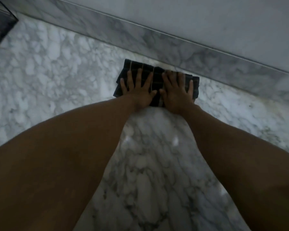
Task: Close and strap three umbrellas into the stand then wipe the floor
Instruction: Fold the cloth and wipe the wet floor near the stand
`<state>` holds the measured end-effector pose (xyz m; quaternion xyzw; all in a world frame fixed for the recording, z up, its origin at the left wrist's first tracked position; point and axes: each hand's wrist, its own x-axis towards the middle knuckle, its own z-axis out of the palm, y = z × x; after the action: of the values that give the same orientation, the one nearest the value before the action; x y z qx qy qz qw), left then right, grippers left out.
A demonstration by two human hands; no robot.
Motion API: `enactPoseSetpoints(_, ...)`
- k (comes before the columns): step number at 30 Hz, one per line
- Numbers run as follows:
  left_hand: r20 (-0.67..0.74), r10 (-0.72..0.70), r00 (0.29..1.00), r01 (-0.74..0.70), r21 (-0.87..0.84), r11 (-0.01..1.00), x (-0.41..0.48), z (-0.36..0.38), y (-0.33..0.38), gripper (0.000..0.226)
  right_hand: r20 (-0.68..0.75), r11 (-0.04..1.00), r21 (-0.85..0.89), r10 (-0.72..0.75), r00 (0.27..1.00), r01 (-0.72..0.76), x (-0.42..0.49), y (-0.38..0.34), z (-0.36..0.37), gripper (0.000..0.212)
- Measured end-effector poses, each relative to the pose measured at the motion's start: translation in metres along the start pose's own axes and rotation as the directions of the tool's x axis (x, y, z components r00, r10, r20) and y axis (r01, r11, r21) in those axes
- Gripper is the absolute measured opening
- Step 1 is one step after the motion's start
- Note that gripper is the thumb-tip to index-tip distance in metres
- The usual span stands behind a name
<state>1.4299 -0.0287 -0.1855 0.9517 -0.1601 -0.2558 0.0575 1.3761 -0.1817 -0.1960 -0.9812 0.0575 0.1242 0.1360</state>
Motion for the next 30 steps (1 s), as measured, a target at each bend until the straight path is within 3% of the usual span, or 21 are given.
enactPoseSetpoints(7,0.016,0.133,0.991,-0.133,0.075,0.988,0.038,-0.021,0.006,0.068,-0.021,0.998,0.054,0.014,1.000,-0.013,0.010,0.018,-0.009,0.058)
enactPoseSetpoints(16,0.011,0.312,0.950,-0.309,0.161,0.937,0.019,0.002,0.062,0.065,-0.065,0.967,0.093,0.243,0.968,-0.237,-0.046,0.053,-0.001,0.061)
enactPoseSetpoints(22,0.051,0.345,0.937,-0.348,0.178,0.920,-0.042,0.032,0.057,0.066,-0.027,0.939,0.131,0.325,0.945,-0.319,-0.117,0.030,0.020,0.061)
enactPoseSetpoints(30,0.039,0.318,0.947,-0.319,0.221,0.922,-0.162,0.090,-0.004,0.067,-0.029,0.942,0.149,0.307,0.951,-0.300,-0.230,-0.042,0.068,0.060)
